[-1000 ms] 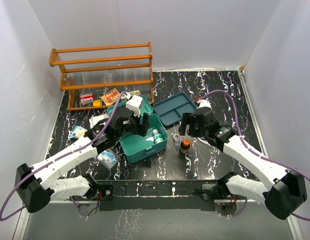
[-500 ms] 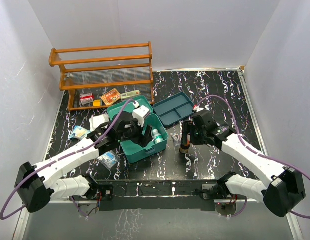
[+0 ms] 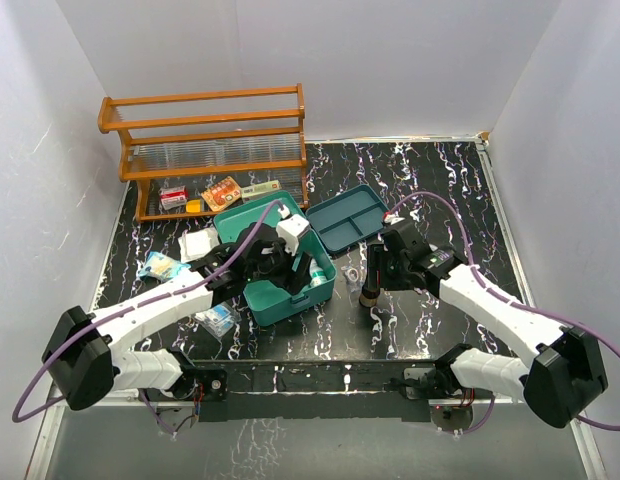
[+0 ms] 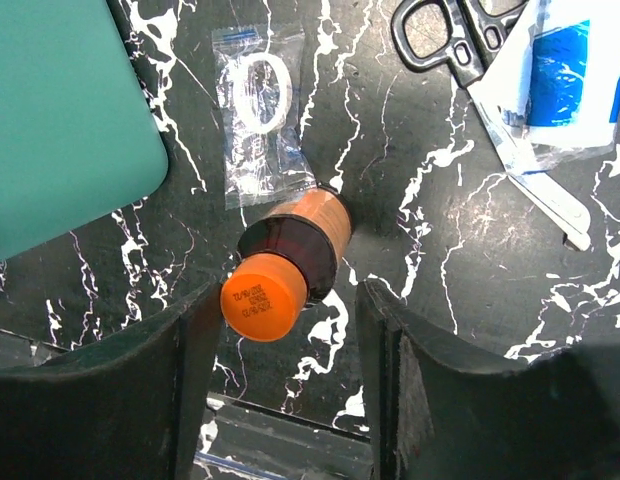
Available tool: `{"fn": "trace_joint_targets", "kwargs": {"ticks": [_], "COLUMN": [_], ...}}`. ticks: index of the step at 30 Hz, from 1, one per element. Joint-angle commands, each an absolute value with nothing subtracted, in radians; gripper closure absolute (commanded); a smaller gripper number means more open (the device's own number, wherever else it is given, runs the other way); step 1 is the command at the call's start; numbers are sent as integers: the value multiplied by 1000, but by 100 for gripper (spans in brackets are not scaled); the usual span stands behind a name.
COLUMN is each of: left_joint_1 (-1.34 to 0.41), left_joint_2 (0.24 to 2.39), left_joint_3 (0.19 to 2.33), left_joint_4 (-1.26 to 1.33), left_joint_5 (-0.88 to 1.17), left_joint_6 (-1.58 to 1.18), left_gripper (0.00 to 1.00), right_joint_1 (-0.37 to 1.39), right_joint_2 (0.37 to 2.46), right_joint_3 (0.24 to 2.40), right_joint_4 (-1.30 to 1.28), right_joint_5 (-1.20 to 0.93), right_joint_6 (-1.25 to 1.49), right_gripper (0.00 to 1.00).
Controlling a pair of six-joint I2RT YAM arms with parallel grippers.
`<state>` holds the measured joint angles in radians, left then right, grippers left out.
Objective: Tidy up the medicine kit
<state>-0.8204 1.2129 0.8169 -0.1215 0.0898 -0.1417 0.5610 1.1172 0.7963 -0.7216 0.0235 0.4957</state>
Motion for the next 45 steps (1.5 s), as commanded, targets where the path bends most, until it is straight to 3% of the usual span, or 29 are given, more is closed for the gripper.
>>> {"fn": "trace_joint_targets", "kwargs": {"ticks": [1, 13, 22, 34, 39, 45], "left_joint_1": [-823, -823, -823, -767, -683, -595], "left_joint_2": [1210, 1160, 1208, 1304, 1290, 1231], "left_joint_3": [839, 854, 1025, 1222, 1231, 1198], "left_joint_4": [-68, -55, -93, -163, -212, -193], "left_joint_5": [63, -34, 95, 384, 588, 832], "left_joint_6": [-157, -172, -59, -47, -98, -136], "left_gripper": [33, 31, 23, 11, 10, 14], "right_joint_1": [560, 560, 560, 560, 547, 529], "right_joint_2": [1143, 1169, 1198, 1357, 1403, 1412], "right_joint_3": [832, 874, 1160, 1496, 1554, 1546], "right_joint_4": [-648, -648, -786, -863, -867, -883], "right_joint_5": [38, 35, -61, -466, -685, -770], "right_joint_6": [491, 462, 344, 275, 270, 231], "right_gripper": [50, 82, 88, 89, 89, 89]}}
